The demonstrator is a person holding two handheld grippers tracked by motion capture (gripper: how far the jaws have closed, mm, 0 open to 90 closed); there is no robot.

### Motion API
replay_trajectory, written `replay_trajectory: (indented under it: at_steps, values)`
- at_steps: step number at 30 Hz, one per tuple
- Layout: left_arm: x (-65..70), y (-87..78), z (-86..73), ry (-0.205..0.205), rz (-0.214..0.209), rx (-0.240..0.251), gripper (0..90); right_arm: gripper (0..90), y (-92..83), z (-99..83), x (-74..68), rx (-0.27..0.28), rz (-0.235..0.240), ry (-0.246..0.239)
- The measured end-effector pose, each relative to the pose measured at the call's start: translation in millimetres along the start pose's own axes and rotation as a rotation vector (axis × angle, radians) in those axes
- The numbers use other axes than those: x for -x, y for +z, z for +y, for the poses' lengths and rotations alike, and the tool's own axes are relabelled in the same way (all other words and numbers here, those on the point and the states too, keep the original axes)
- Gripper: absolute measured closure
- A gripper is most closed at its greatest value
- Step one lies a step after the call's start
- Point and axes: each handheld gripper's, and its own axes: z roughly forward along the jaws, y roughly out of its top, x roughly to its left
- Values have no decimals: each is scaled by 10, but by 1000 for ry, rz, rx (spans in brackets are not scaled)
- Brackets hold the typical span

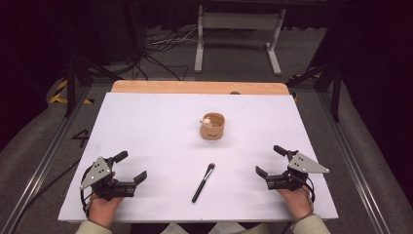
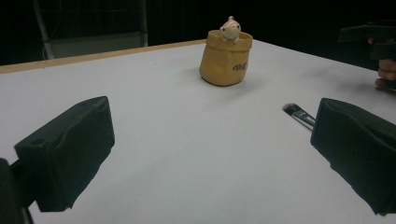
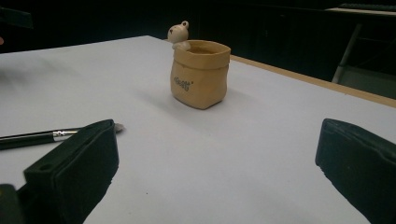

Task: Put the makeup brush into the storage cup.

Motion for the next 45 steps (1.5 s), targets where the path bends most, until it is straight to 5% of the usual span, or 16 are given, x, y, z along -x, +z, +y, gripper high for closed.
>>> replay_trajectory:
  at_steps: [15,30,36,45]
  values:
    - [88,-33,142,29,-13,-23,2,0,-65,6,25,2,-19,2]
    - [249,199,281,-4,-112,-39,1,0,-4,16,21,0,1,1]
    - [318,333,357,-49,-151,-33,2,0,-6,15,19,7,9,4]
    - [470,495,473,-8,-211,-32,3,0,-27,22,16,23,19,3]
